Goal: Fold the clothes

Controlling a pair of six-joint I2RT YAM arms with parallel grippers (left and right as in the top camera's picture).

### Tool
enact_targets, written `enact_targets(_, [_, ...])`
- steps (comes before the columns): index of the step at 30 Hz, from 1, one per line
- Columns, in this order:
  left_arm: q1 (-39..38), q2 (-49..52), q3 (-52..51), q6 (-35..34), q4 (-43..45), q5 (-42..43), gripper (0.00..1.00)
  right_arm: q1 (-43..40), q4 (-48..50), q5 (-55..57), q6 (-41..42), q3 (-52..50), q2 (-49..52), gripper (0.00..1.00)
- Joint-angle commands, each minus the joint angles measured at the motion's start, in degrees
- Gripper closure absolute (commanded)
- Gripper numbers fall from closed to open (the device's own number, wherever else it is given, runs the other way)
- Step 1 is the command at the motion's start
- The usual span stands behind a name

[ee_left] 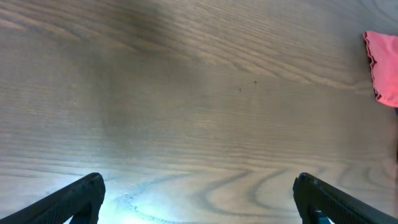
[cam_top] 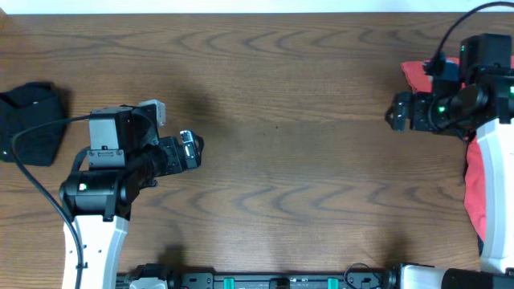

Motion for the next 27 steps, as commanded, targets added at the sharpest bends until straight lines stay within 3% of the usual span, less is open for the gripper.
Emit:
enact_targets(1, [0.2, 0.5, 1.0, -0.7, -0.3, 1.8, 0.02, -1.3, 0.4, 2.4, 1.1, 0.8, 0.2, 0.01])
enact_targets(6, [0.1, 2.4, 1.0, -0.7, -0.7, 1.8, 0.02, -7.1, 1.9, 2.1, 2.0, 0.9, 4.3, 0.01])
enact_targets(15, [0.1, 5.4, 1.0, 0.7, -1.3, 1.8, 0.02, -18.4, -2.9, 6.8, 5.6, 7.6, 20.9, 0.01])
enact_targets(27, [0.1, 8.0, 0.9, 2.0, -1.4, 1.8, 0.02, -20.3, -0.1, 7.4, 4.3, 9.1, 26.0, 0.01])
